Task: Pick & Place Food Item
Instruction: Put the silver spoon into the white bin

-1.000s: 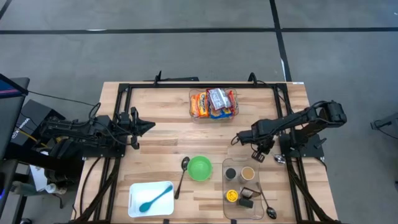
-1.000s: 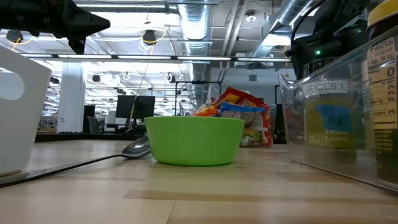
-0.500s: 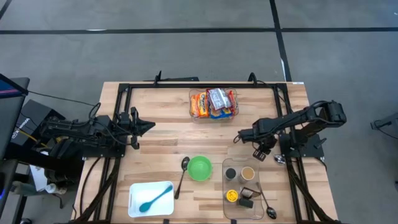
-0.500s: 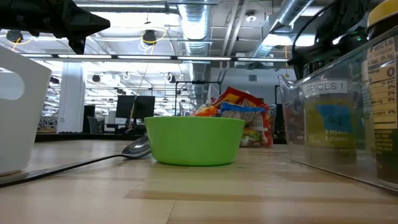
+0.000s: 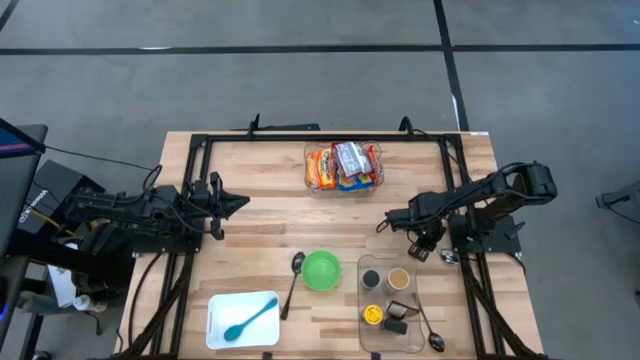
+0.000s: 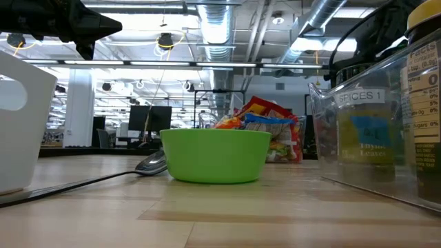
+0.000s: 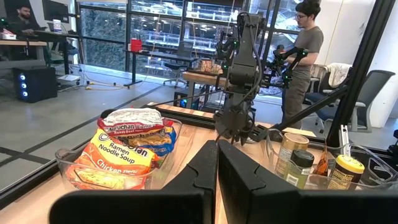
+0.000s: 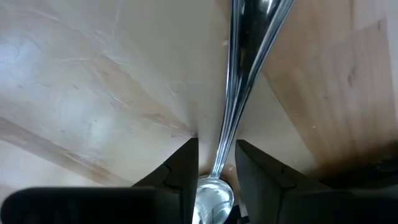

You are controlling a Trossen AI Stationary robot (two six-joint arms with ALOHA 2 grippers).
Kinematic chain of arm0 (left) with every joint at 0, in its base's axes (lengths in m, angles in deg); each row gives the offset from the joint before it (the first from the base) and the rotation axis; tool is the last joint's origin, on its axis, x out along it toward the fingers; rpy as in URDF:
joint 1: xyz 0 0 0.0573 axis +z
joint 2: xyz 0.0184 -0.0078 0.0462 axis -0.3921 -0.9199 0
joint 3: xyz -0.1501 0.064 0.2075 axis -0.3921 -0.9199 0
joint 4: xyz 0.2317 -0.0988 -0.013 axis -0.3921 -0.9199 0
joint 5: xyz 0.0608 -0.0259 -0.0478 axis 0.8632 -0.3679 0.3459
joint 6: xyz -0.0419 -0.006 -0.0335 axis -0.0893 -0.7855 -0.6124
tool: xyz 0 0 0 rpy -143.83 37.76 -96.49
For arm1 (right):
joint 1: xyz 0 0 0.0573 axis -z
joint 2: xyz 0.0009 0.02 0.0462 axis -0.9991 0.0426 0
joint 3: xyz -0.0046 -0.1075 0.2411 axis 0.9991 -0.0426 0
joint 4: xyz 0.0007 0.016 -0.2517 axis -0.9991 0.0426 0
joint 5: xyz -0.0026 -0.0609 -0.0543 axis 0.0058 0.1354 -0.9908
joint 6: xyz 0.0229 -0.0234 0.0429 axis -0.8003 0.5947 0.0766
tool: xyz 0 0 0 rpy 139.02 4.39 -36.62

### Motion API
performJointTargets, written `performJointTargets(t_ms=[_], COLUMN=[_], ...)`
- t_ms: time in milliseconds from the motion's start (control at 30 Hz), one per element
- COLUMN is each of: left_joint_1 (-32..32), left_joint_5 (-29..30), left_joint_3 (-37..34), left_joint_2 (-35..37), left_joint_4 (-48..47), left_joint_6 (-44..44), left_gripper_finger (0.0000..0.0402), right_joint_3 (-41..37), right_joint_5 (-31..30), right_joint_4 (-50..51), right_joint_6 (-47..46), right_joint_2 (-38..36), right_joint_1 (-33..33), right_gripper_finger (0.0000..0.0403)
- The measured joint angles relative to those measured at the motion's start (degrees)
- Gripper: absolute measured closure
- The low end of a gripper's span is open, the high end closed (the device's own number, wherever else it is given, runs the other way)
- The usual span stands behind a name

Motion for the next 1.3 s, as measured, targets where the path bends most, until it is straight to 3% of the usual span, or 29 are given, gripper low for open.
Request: performJointTargets(t_ms=[567, 1033, 1300], left_joint_1=[0.00, 0.02, 0.02], left_joint_5=[0.00, 0.00, 0.00], left_joint_3=[0.00, 0.00, 0.00], left_joint_2=[0.00, 0.00, 0.01], left_joint_4=[0.02, 0.02, 0.00], left_joint_6=[0.00, 0.00, 0.00], left_gripper_finger=[0.0394, 0.0394, 0.0394], right_joint_3=[0.07, 0.15, 0.34], right_joint_5=[-0.51, -0.05, -0.08], right_joint_4=[-1.63, -1.67, -1.20], right_joint_6=[0.00, -0.45, -0.48], right_joint_2=[0.50, 0.48, 0.53], right_joint_1=[-0.15, -0.15, -0.15], right_gripper_finger=[0.0306, 0.0391, 0.0390])
